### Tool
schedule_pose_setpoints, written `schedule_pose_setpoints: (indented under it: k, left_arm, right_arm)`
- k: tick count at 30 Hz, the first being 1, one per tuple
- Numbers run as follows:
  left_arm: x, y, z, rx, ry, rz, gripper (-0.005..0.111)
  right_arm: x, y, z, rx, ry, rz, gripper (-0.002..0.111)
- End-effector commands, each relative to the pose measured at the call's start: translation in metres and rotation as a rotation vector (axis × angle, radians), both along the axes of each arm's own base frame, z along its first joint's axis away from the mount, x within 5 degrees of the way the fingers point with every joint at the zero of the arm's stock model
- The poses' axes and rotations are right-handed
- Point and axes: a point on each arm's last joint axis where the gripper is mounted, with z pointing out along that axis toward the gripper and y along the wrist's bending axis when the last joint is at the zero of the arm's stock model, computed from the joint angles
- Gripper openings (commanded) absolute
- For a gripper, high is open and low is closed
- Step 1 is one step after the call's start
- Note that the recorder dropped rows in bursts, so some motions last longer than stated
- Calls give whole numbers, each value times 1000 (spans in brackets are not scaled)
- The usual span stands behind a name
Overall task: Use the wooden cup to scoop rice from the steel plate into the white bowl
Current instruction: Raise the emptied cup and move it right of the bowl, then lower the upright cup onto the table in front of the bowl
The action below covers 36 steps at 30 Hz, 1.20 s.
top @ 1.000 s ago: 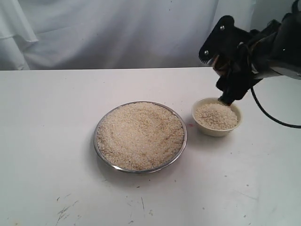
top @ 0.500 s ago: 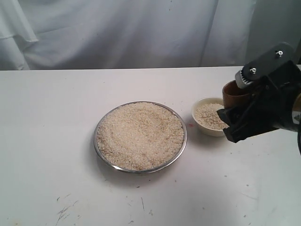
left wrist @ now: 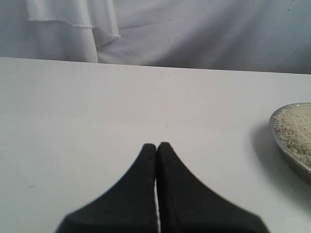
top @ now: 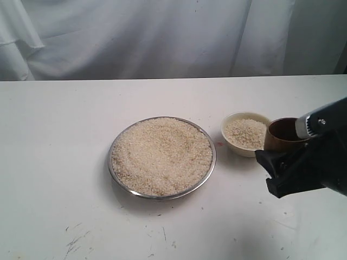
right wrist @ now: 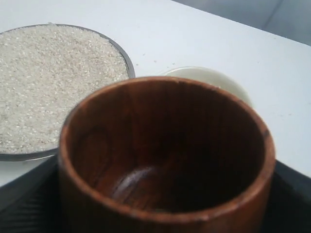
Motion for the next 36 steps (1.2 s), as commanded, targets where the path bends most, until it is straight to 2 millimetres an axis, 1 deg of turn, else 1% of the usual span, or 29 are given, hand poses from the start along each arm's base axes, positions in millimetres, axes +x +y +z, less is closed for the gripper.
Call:
schedule_pose_setpoints:
  k: [1,4,5,7,15,20,30,36]
  left_arm:
    - [0,0,0,1,-14,-2,0]
    - [0,0,0,1,-14,-2,0]
    - [0,0,0,1,-14,-2,0]
    - [0,0,0,1,-14,-2,0]
    - [0,0,0,1,-14,-2,0]
    - [0,0,0,1,-14,-2,0]
    - [0,0,0,1,-14,-2,0]
    - [0,0,0,1,-14,-2,0]
  right_arm:
    - [-8,-3,-4,38,-95,21,0]
    - [-13,-4,-8,47,-152,48,0]
    - [-15,-3,-12,51,-183,65,0]
    - [-16,-3,-22,49,-170,72,0]
    - [-3,6,-55,22,-124,105,0]
    - [3,3,-77,6,-89,131,0]
    - [8,1,-98,51,-72,203,0]
    - [9,4,-107,82,-67,231,0]
